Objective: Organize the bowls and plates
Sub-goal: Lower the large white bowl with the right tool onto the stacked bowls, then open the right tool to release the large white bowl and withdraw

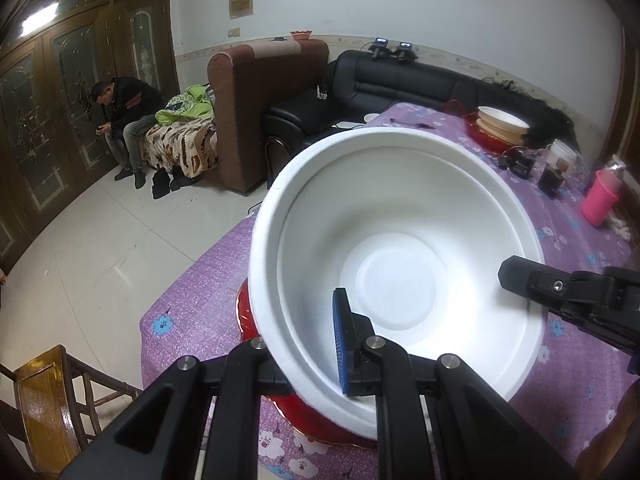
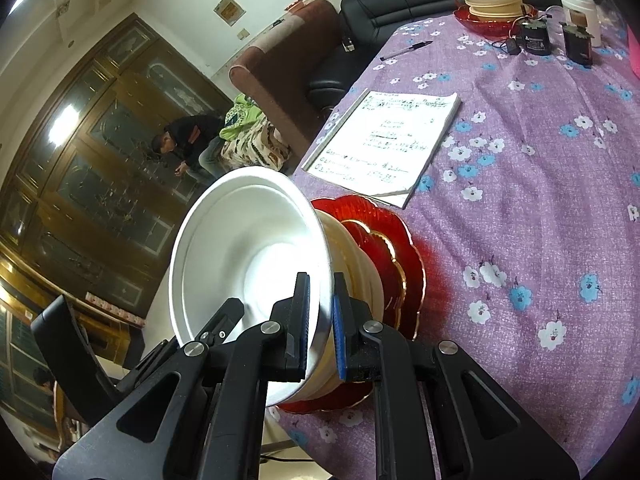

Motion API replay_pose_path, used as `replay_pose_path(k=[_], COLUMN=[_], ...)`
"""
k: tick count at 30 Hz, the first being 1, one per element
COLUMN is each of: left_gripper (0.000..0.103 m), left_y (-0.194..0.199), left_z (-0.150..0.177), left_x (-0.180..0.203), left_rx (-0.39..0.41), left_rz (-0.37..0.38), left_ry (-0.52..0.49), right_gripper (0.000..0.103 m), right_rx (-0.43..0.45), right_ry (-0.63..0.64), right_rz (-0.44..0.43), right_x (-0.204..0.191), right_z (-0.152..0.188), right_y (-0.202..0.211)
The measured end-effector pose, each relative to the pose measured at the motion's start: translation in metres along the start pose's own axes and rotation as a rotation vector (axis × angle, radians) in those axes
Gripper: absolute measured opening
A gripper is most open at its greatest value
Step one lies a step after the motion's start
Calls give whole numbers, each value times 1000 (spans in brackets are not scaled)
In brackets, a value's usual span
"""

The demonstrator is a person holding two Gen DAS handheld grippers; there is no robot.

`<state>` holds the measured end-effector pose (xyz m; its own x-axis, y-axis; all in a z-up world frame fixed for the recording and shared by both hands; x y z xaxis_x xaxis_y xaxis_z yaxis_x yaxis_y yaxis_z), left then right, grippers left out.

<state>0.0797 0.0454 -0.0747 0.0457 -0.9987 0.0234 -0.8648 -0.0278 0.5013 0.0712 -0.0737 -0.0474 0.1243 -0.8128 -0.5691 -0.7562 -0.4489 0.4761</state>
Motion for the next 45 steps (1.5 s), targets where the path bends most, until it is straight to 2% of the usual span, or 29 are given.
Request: replay_pose_path(k=[8,10,12,14,16,21,26,36,45], left_gripper=[18,28,52,58,59,66,67,74,78], left_y=[1,0,1,3,8,16,22,51,64], left_z=[4,6,7,6,4,-4,-10,-28,-28], left_x=[3,1,-2,-4,-6,-13,-11,44,74], left_rx=[-8,-20,-25,-10,13,57,88,183,201], left_rz=[-3,3,8,12,11,-13,-33,25,55], left_ry=[-30,-24,-10,-7,-12,-25,-40,-135,-165], right_gripper=[11,12,12,20,27,28,28,28,28], right_rx=[-33,-28,-16,4,26,67,89,135,172], right_ry=[-13,-6,17,32,28,-12,-52,-106,-145], right_rz=[6,17,32,32,32,26,36,43,53], right_x=[2,3,4,4,8,22,39,70,97], right_z=[5,4,2,-2,-6,-14,-22,-29,-36], right_y=[-1,0,3,8,13,25,34,59,82])
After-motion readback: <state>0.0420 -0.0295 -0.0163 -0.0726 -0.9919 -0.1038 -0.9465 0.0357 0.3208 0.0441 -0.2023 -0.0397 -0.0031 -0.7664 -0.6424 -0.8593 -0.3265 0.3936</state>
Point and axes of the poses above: each gripper's, at about its wrist camera, not at the fingertips, and y roughly against the way its jaws point, x to its right, z to its underside, the point moved 9 cm from there along -y, roughly the way its jaws point, and after that the axes turned 14 degrees about x, right-handed, at the moved point
